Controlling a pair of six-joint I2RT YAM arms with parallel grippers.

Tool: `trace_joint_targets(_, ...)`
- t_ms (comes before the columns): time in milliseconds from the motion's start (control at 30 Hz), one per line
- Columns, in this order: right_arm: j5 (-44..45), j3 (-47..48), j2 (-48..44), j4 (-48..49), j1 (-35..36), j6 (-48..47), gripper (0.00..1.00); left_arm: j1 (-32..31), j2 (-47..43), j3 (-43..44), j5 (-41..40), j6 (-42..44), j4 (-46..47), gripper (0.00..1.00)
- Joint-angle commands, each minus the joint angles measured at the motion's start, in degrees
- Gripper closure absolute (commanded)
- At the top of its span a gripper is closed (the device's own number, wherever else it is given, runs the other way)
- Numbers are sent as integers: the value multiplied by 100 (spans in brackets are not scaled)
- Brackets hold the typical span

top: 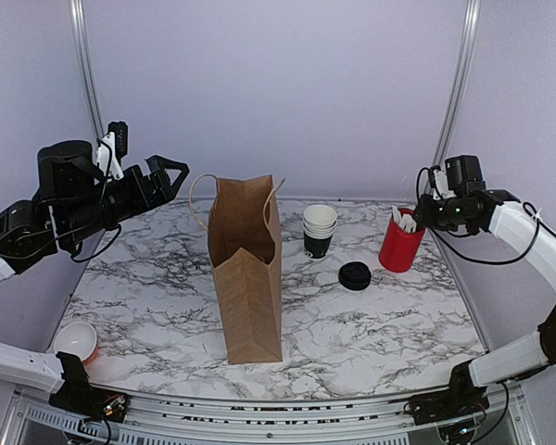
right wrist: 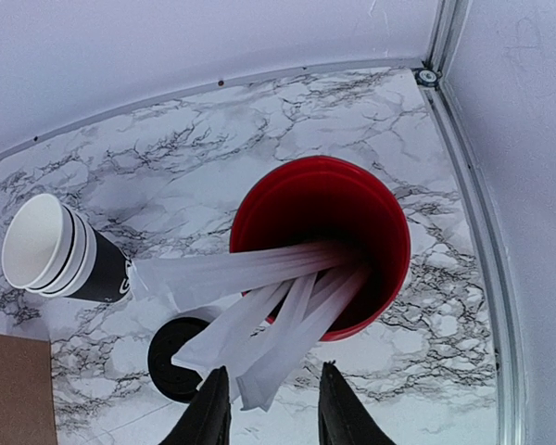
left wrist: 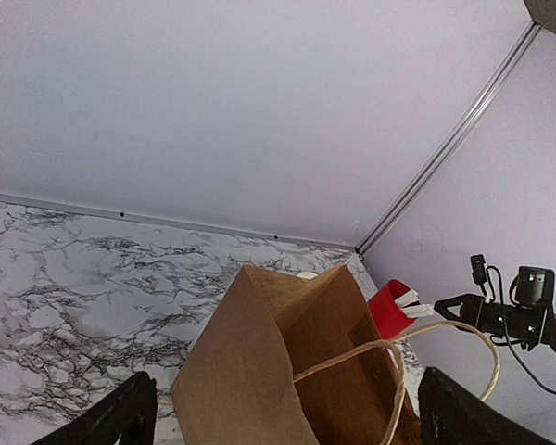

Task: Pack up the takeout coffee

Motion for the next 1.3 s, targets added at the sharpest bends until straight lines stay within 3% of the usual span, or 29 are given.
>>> trace_joint_targets(0,-25,16,57,249,-45,-6,72,35,-100,-37,33,-24,-60,1)
trace_joint_targets(733,725,141,47,114,-48,-185,100,70,-68,-27,85,-52,-32,1)
trace_joint_targets(1267,939,1167,-178,-488,70,-364,100,77,16,-10,145,-42,10,1)
